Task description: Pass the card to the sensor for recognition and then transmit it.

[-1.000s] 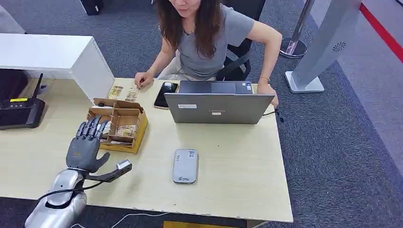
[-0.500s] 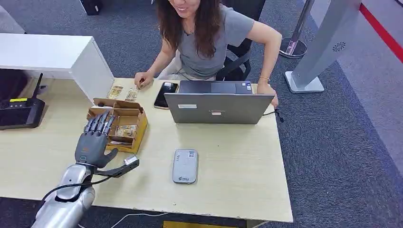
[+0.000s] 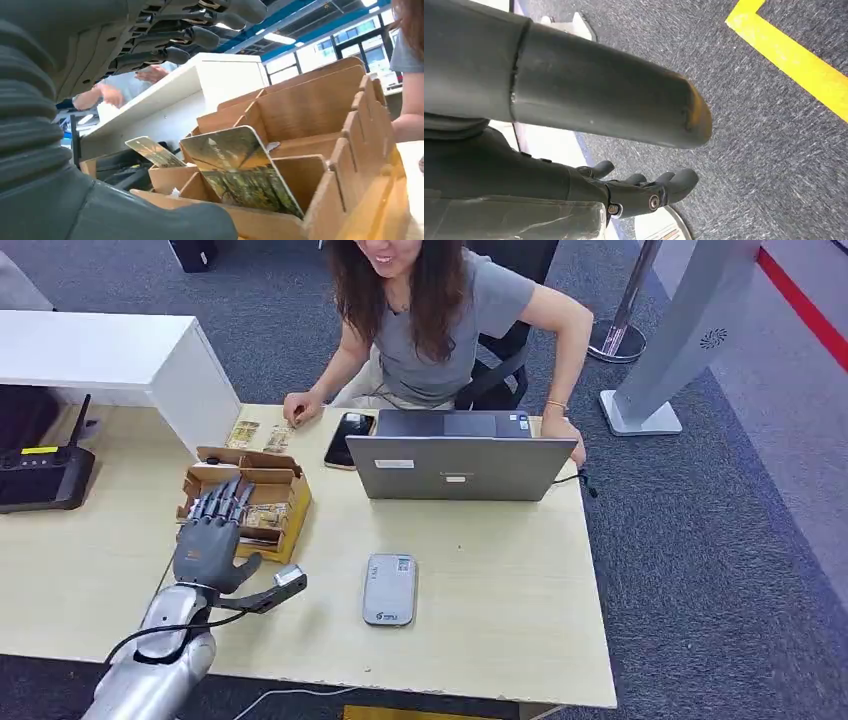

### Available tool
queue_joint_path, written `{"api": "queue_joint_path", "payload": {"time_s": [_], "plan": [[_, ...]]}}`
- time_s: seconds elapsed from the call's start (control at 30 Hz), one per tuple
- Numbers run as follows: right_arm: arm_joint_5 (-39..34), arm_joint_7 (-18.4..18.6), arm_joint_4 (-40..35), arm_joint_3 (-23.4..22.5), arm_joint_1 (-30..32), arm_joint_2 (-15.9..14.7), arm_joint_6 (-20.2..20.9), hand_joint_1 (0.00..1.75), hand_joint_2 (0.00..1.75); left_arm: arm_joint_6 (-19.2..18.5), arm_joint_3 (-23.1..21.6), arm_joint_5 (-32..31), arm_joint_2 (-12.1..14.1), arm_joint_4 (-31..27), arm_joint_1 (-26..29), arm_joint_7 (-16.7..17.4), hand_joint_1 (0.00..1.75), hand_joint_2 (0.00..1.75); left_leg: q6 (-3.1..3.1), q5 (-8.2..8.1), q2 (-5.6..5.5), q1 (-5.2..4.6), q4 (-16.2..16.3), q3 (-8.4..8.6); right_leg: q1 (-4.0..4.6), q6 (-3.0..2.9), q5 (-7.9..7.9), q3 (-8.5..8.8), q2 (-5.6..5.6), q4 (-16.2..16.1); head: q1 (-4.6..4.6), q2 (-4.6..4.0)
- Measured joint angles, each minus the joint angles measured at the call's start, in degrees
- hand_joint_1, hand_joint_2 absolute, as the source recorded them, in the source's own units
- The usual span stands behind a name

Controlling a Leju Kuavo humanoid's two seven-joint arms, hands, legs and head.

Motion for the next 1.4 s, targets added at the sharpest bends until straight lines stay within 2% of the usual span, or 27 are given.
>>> {"api": "queue_joint_path", "payload": {"time_s": [0.17,0.2,0.23,0.27,1.4], "plan": [[0.00,0.00,-0.02,0.11,-0.01,-0.02,-0.07,0.00,0.00,-0.02,-0.11,0.15,-0.31,0.17,-0.06,0.00,0.00,1.75,0.00,0.00,0.00,0.00,0.00,0.00,0.00,0.00,0.00,0.00,0.00,0.00,0.00,0.00],[0.00,0.00,-0.02,0.15,-0.01,-0.02,-0.07,0.00,0.00,-0.02,-0.13,0.22,-0.37,0.17,-0.05,0.00,0.07,1.75,0.00,0.00,0.00,0.00,0.00,0.00,0.00,0.00,0.00,0.00,0.00,0.00,0.02,0.00],[0.00,0.00,-0.04,0.20,0.00,-0.04,-0.07,0.00,0.00,-0.02,-0.13,0.28,-0.41,0.17,-0.05,0.00,1.68,1.75,0.00,0.00,0.00,0.00,0.00,0.00,0.00,0.00,0.00,0.00,0.00,0.00,0.02,0.00],[0.00,0.00,-0.04,0.26,-0.01,-0.04,-0.07,0.00,0.00,-0.04,-0.17,0.37,-0.46,0.17,-0.05,0.00,1.75,1.75,0.00,0.00,0.00,0.00,0.00,0.00,0.00,0.00,0.00,0.00,0.00,0.00,0.02,0.00],[-0.02,0.35,-0.15,0.35,-0.06,-0.26,-0.90,0.00,0.00,-1.42,-0.92,2.12,-0.46,0.20,-0.41,0.92,1.75,1.75,0.00,0.00,0.00,0.00,0.00,0.00,0.00,0.00,0.00,0.00,0.00,0.00,0.02,0.02]]}}
